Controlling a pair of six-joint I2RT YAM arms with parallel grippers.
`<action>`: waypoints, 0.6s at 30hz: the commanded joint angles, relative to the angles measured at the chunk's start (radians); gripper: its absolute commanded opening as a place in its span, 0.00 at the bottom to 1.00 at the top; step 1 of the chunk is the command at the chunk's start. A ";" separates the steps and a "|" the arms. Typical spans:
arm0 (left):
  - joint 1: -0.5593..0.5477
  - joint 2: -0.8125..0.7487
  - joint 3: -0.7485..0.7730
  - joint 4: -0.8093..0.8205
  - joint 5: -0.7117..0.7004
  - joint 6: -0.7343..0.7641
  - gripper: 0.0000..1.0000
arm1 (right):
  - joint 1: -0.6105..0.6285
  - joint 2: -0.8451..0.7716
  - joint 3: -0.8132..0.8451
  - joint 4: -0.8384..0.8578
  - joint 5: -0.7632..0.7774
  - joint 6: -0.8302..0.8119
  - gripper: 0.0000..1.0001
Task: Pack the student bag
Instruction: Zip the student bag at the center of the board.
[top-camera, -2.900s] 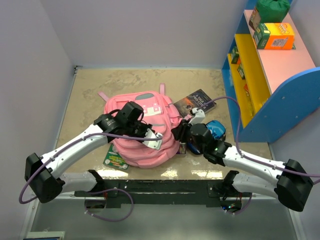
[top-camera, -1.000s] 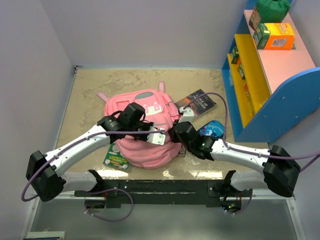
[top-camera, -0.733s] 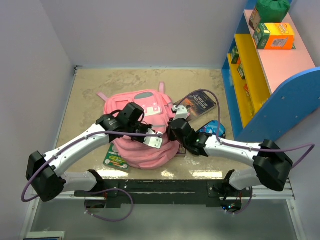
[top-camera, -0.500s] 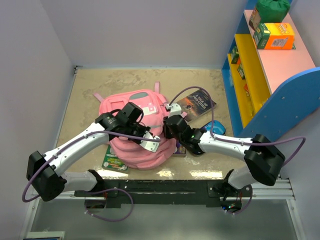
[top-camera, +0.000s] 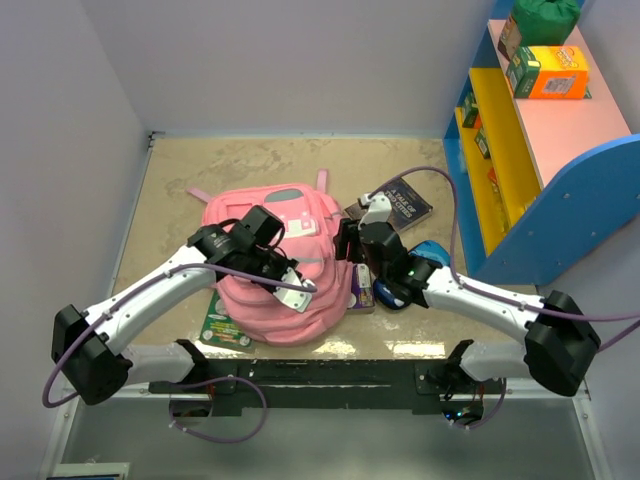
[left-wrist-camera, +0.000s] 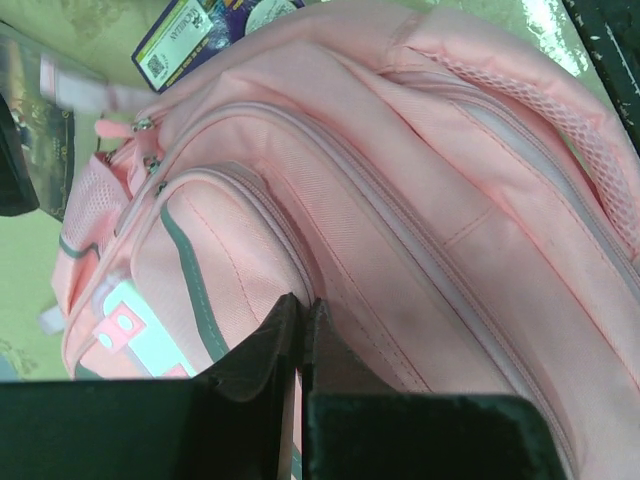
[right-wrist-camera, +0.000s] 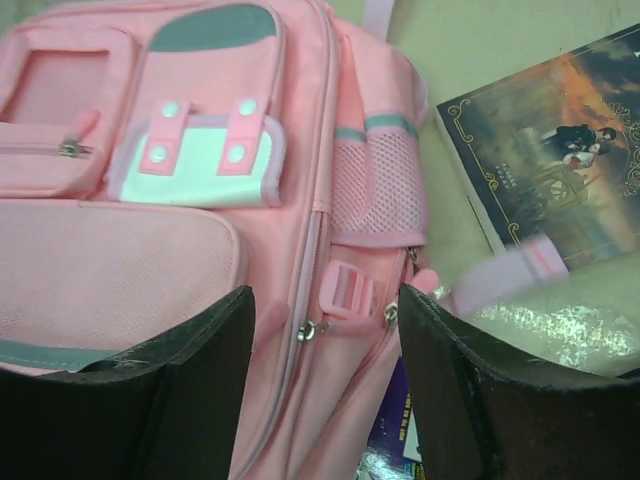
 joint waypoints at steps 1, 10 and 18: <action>0.046 0.026 0.124 0.027 0.061 0.088 0.00 | -0.002 -0.050 -0.068 0.055 0.020 0.062 0.60; 0.099 0.003 0.166 -0.033 0.014 0.179 0.00 | 0.003 -0.127 -0.186 -0.001 0.038 0.126 0.56; 0.112 -0.087 0.175 -0.223 0.003 0.214 0.00 | 0.003 -0.165 -0.254 0.251 -0.051 -0.218 0.63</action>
